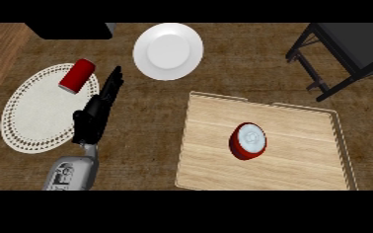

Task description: Pick the lemon from the tray and place it in the tiered shelf

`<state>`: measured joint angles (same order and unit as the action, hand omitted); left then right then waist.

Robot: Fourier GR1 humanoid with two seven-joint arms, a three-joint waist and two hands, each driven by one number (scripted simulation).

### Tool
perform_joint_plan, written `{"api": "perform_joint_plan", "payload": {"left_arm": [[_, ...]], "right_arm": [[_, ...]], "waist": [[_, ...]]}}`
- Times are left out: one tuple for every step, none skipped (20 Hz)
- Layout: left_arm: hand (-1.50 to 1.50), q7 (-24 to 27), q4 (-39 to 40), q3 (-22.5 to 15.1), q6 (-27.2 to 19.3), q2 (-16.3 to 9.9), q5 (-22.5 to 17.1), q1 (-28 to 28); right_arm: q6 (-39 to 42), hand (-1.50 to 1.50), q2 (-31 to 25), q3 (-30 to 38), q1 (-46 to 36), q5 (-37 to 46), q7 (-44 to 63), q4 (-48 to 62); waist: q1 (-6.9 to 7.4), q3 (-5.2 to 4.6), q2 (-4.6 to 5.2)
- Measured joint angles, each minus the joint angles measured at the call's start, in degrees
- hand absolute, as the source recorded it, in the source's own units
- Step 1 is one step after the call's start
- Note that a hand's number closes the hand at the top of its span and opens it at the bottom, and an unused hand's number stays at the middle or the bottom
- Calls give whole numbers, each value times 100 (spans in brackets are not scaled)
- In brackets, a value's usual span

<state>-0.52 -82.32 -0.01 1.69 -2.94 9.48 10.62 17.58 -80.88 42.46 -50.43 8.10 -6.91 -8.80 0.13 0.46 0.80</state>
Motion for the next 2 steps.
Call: {"api": "perform_joint_plan", "payload": {"left_arm": [[0, -13, -9, 7, -16, 4, 2, -7], [0, -21, -15, 15, -13, 2, -8, -17]], "right_arm": [[120, -150, -57, 40, 112, -30, -68, 59], [238, -150, -112, 74, 221, -56, -137, 109]], "waist": [[-4, 3, -1], [-8, 7, -2]]}}
